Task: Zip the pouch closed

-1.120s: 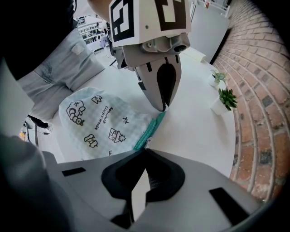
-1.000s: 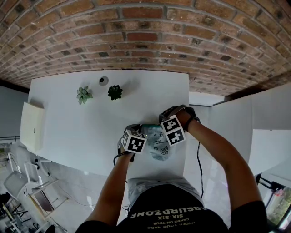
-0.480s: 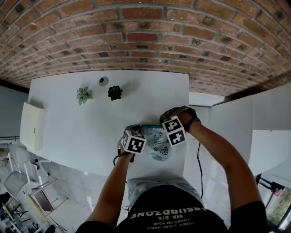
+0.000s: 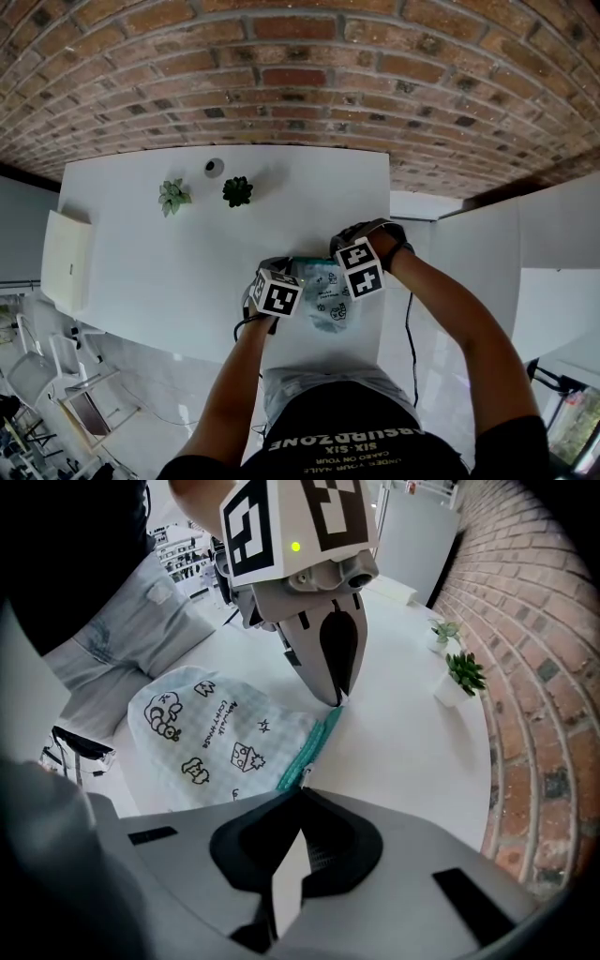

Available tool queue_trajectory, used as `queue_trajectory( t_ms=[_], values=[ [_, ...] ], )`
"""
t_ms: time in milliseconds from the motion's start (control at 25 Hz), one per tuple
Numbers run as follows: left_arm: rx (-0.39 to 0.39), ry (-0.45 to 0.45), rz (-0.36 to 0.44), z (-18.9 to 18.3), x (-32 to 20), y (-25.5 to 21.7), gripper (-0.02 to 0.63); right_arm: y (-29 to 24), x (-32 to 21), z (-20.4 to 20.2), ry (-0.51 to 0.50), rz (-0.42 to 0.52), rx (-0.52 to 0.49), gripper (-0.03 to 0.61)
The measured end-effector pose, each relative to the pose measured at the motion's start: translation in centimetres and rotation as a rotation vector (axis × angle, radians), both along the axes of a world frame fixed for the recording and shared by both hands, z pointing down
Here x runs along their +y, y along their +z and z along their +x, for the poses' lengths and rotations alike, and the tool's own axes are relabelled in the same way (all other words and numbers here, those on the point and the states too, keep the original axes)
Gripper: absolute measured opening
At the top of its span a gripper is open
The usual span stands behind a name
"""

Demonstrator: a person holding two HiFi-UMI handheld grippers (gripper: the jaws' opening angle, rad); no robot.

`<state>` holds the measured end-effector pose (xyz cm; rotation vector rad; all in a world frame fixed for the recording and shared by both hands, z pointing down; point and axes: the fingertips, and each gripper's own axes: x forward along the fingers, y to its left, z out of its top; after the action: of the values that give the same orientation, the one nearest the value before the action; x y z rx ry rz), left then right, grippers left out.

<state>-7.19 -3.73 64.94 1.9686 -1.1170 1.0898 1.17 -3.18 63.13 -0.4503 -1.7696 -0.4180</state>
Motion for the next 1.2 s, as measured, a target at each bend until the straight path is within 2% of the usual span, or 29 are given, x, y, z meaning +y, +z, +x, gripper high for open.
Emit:
queue_trajectory(
  t_ms=[1200],
  values=[
    [-0.001, 0.0, -0.004, -0.02, 0.02, 0.0, 0.025, -0.01, -0.06, 0.75, 0.022, -0.018, 0.006, -0.003]
  ],
)
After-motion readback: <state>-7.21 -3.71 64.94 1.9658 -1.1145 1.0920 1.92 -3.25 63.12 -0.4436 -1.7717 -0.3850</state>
